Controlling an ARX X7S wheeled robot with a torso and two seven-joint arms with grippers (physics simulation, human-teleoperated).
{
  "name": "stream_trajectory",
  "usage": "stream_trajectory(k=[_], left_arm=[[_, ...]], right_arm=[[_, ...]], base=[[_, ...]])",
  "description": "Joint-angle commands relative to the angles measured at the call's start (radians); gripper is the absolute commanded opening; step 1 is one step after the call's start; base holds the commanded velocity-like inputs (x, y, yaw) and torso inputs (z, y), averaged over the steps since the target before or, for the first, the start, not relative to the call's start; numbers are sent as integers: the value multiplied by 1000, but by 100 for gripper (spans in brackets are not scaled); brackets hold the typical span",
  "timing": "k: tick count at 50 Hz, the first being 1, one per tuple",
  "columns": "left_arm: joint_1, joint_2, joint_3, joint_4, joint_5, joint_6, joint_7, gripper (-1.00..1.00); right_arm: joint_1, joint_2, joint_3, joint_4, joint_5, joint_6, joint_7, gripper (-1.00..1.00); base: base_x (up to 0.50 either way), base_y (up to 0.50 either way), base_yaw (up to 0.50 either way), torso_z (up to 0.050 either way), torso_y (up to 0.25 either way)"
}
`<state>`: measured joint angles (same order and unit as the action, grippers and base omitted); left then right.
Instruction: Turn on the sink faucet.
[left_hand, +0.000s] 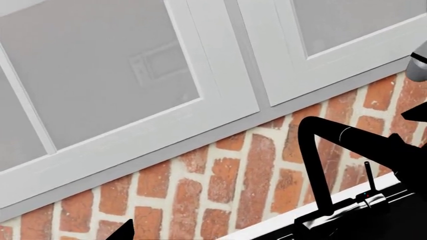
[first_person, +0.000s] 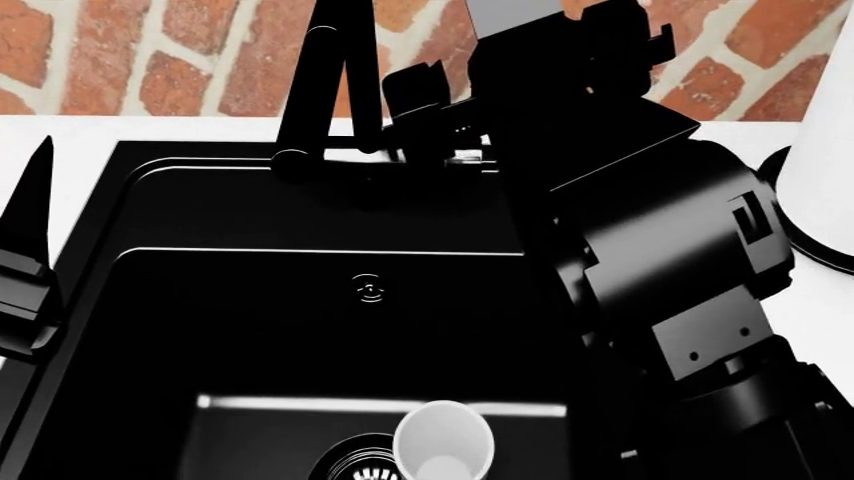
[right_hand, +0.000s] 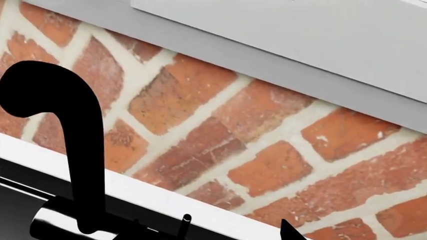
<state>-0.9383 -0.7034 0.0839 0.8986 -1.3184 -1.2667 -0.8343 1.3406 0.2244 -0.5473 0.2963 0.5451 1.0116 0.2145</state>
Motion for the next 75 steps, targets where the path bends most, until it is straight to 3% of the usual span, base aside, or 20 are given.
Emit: stream_trajectory(k=[1,44,54,75], left_arm=[[-21,10,-21,-26,-29,16,11,100],[-11,-9,0,-9,-28,52,13,100],[-39,-18,-6,-2,-110,48,-39,100],[10,-30,-13,6,-73,82,1,100]], right_arm=[[11,-30,17,22,-3,-22,-33,100],[15,-23,6,45,-8,-92,-47,100],[9,-4,22,2,9,-85,-42,100],[35,-8,25,88,-16,-169,-57,100]], base=[[0,0,0,16,-59],[0,0,0,15,-73],[0,0,0,32,-164],[0,0,0,1,0]])
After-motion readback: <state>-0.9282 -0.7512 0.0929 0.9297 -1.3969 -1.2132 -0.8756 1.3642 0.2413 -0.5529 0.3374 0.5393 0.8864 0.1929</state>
